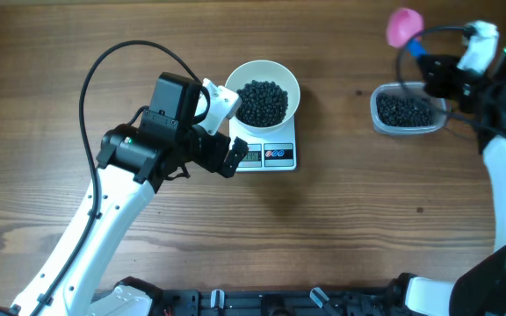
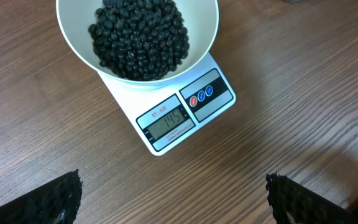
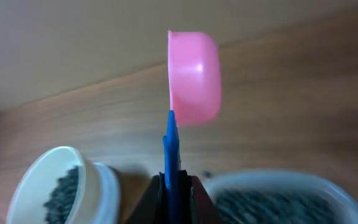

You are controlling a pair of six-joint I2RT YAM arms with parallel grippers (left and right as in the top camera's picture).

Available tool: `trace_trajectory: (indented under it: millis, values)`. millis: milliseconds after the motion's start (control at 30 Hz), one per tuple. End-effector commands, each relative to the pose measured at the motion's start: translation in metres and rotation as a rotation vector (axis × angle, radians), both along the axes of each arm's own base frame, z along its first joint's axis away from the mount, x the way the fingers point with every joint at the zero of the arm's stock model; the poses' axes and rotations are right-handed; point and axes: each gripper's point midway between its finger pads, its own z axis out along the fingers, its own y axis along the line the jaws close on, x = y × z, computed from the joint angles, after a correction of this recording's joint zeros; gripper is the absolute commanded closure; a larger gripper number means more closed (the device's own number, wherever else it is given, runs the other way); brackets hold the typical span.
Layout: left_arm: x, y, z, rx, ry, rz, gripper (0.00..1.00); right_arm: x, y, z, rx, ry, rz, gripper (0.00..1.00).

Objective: Scoop item into bowl and weigh 150g on scale
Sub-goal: 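Lower the pink scoop into the tub beans with the right gripper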

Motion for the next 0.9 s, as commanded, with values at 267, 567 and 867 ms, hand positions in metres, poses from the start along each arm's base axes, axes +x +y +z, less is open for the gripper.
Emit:
trace_trajectory:
  millis: [267,567,867]
  values:
    - [0.000,-0.005,0.008,-0.015,-0.022,-0.026,0.00,-0.052,-0.029,-0.040,-0.302,0.124,0.192,0.96]
    - [0.000,-0.005,0.008,-0.014,-0.022,-0.026,0.00,-0.076,-0.050,-0.069,-0.428,0.308,0.159,0.96]
    - [0.000,-0.005,0.008,-0.014,-0.021,-0.026,0.00,-0.078,-0.049,-0.080,-0.408,0.343,0.169,0.96]
